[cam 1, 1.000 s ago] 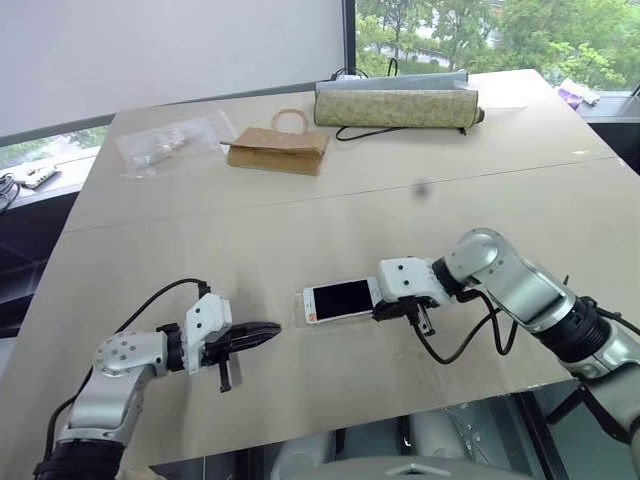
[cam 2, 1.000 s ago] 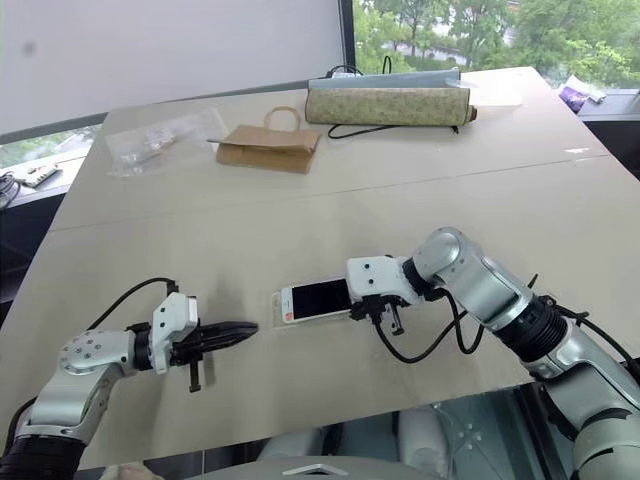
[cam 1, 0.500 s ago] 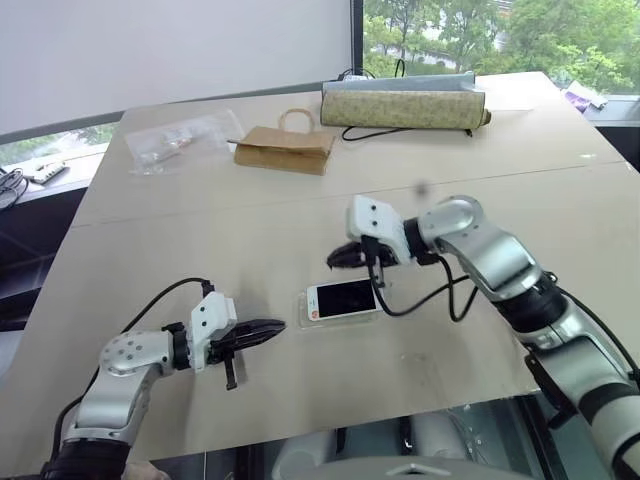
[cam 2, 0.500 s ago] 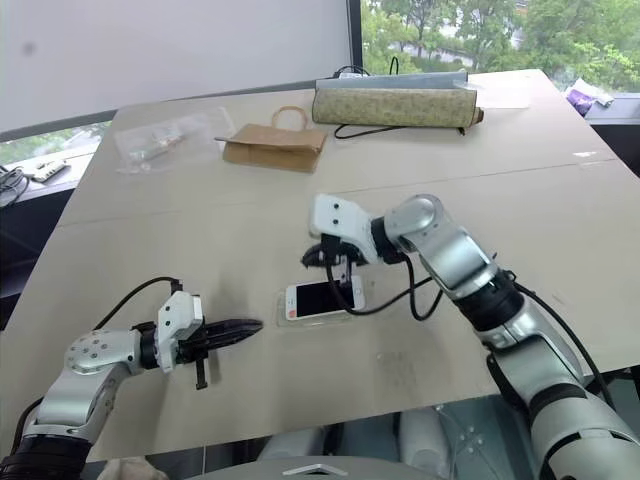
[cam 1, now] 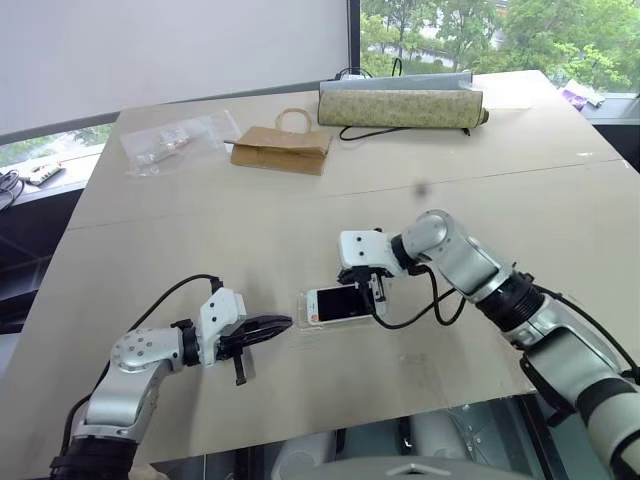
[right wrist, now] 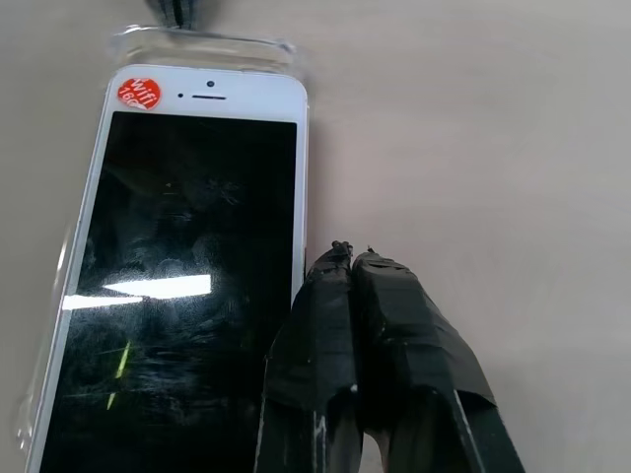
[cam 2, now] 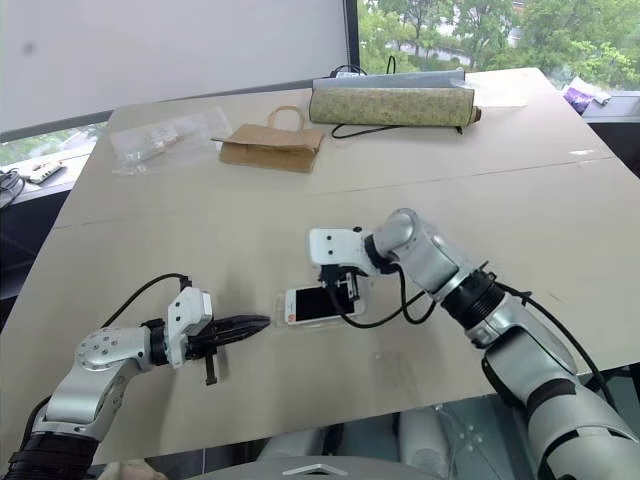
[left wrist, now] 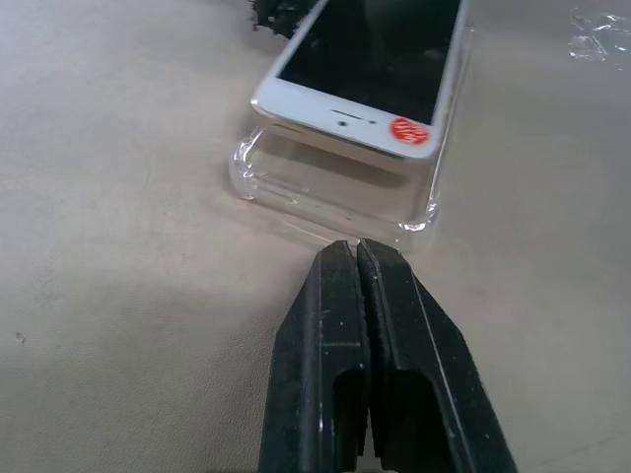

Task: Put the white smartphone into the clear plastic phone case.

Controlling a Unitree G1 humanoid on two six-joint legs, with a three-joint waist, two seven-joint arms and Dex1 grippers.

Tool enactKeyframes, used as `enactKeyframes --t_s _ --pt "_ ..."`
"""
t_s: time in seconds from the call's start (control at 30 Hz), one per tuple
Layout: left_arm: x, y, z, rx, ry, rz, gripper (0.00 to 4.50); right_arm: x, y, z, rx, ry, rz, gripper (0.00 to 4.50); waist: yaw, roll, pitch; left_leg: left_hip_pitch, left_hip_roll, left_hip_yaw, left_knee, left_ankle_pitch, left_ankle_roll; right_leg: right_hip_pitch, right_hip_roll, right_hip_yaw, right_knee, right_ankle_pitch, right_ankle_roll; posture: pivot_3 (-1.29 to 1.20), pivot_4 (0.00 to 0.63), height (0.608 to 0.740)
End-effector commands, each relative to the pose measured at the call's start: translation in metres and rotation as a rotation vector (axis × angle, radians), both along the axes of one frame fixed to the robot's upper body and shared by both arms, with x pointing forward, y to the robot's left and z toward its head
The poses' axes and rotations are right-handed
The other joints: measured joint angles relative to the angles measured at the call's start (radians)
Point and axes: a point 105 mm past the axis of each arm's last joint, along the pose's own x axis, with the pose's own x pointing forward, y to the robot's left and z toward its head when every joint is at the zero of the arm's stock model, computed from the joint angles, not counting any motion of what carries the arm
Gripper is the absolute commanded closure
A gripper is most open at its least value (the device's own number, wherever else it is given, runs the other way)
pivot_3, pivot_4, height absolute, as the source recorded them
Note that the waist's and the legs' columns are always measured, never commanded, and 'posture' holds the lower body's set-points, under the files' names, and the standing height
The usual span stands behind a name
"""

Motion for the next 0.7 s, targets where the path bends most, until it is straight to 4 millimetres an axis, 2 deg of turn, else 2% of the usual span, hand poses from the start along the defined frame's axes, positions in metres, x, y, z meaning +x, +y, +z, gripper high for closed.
enactKeyframes --t_s 0.03,0.2,0.33,0.47,0.6,0.7 --pt "-0.003 -0.002 -0.005 0.013 0.019 0.001 4.42 -0.010 0.004 0.010 0.016 -0.016 0.059 4.50 0.000 0.000 0.000 0.000 0.000 0.000 0.000 0.000 0.000 0.000 0.000 0.000 0.000 0.000 0.000 0.00 0.150 0.740" --pt "0.000 -0.004 -0.003 0.013 0.015 -0.001 4.42 -0.008 0.007 0.014 0.036 -0.044 0.040 4.50 0.001 0.000 0.000 0.000 0.000 0.000 0.000 0.000 0.000 0.000 0.000 0.000 0.000 0.000 0.000 0.00 0.150 0.740" --pt "0.001 -0.008 0.001 0.012 0.010 -0.005 4.42 0.007 0.007 0.033 0.120 -0.065 -0.053 4.50 0.003 0.000 0.000 0.000 0.000 0.000 0.000 0.000 0.000 0.000 0.000 0.000 0.000 0.000 0.000 0.00 0.150 0.740" --pt "0.001 -0.011 0.005 0.010 0.006 -0.004 4.42 0.004 -0.015 0.052 0.162 -0.028 -0.084 4.50 0.011 0.000 0.000 -0.001 -0.001 -0.001 0.000 0.000 0.000 0.000 0.000 -0.001 -0.001 0.000 0.000 0.00 0.150 0.740" --pt "0.001 -0.010 0.007 0.011 0.008 0.005 4.42 -0.006 -0.046 0.049 0.116 -0.024 -0.112 4.50 0.006 0.000 0.000 -0.002 -0.001 -0.002 0.000 0.000 0.000 0.001 -0.001 -0.002 -0.003 0.000 0.000 0.00 0.150 0.740" --pt "0.001 -0.007 0.005 0.011 0.014 0.011 4.42 -0.015 -0.049 0.050 0.146 0.005 -0.123 4.50 0.003 0.000 0.000 -0.002 0.000 -0.002 -0.001 0.000 0.000 0.000 -0.001 -0.003 -0.002 0.000 0.000 0.00 0.150 0.740"
